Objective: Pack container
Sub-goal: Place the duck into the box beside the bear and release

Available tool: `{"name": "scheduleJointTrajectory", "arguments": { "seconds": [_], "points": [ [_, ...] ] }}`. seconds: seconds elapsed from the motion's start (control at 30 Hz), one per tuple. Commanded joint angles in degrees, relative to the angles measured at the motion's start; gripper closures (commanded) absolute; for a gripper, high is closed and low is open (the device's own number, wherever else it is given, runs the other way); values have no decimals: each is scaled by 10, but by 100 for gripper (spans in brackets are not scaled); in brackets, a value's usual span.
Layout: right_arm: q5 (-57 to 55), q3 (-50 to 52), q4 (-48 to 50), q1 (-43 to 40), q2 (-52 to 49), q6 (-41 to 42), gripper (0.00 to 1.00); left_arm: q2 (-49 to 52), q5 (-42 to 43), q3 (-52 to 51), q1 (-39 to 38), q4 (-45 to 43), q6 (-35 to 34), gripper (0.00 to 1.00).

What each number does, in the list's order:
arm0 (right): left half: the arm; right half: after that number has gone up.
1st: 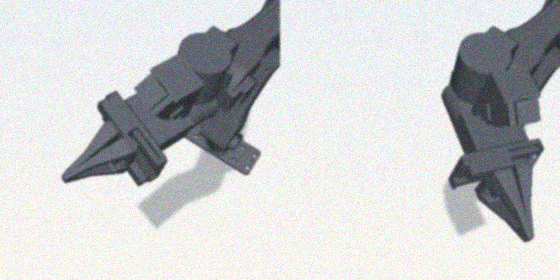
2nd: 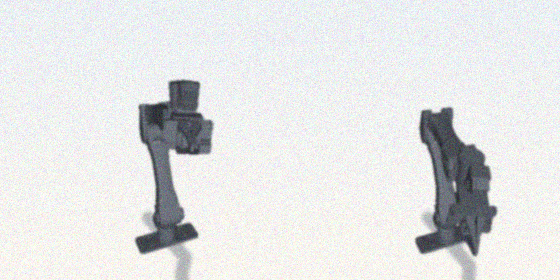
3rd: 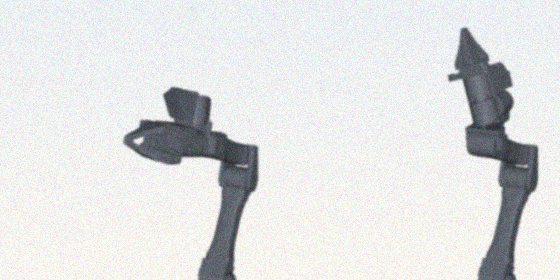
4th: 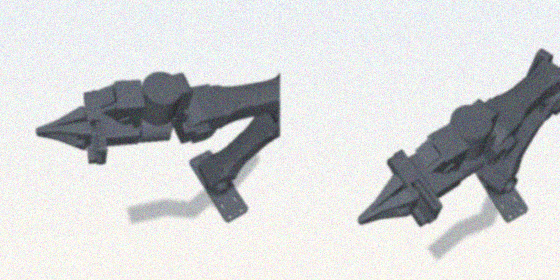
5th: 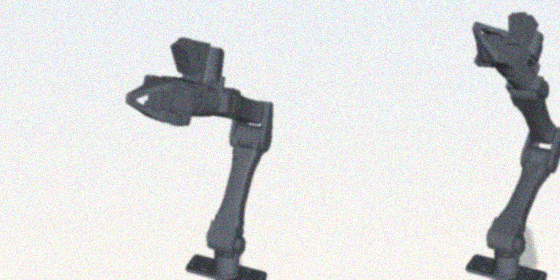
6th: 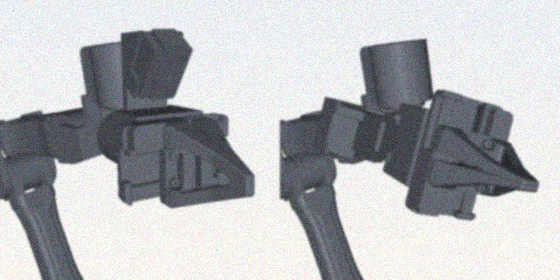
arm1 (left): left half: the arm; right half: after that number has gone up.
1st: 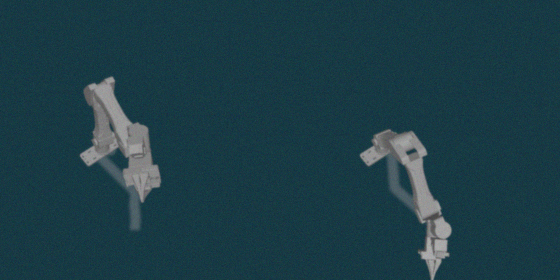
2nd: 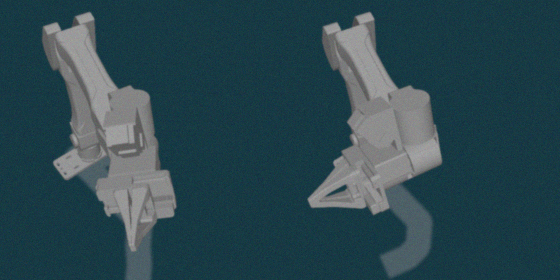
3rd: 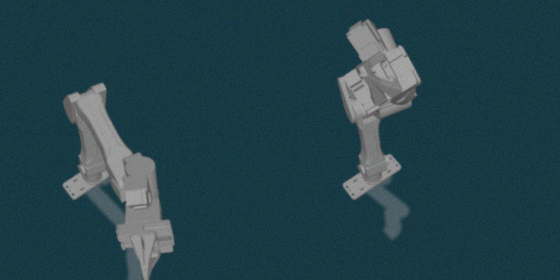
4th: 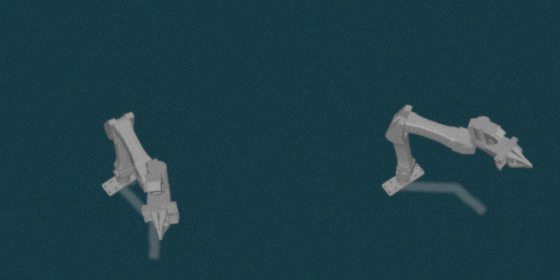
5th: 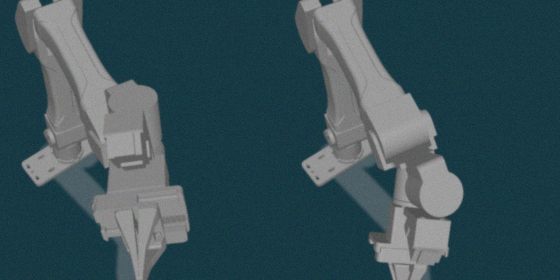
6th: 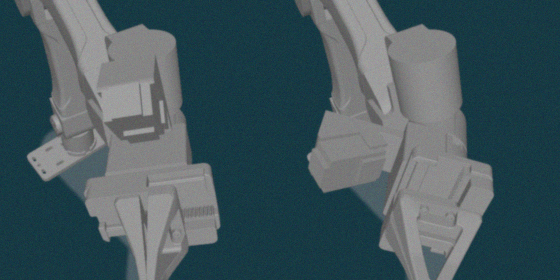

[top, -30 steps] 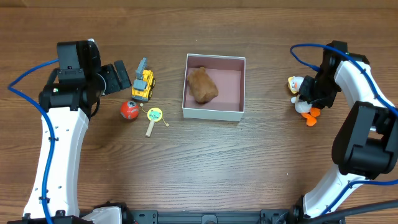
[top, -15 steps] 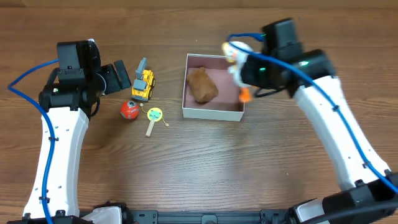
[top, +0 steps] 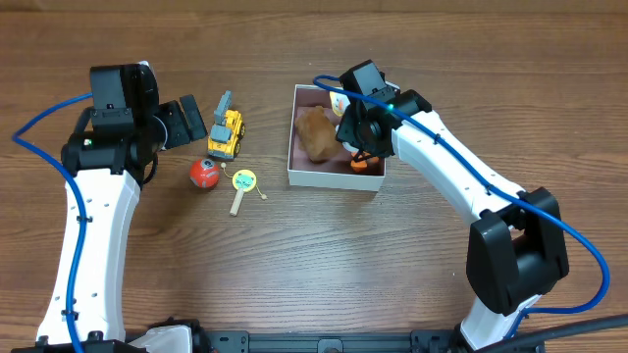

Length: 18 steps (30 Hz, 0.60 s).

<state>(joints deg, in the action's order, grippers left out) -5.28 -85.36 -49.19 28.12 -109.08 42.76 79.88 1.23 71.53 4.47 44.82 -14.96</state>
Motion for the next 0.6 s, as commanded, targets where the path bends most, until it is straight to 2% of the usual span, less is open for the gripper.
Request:
{"name": "scheduleJointTrajectory", "arguments": {
  "seconds": [0.0,0.13,0.27,0.33,0.4,0.57],
  "points": [
    [-18,-3,-7,-2,3,-25,19,3,-3,13,-4,0,9,0],
    [-17,-44,-23,-1,45,-103,12,3,-3,13,-4,0,9,0],
    [-23,-81,-58,-11,137,-118,0,3,-3,13,-4,0,9,0],
    [-29,-81,-62,-29,180,-118,0,3,-2,13,-4,0,6,0],
    [-28,-81,-75,-70,233,-117,0,3,25,13,-4,0,-16,0],
    [-17,-81,-151,-205,306,-111,0,3,51,13,-4,-3,-17,0]
  ]
}}
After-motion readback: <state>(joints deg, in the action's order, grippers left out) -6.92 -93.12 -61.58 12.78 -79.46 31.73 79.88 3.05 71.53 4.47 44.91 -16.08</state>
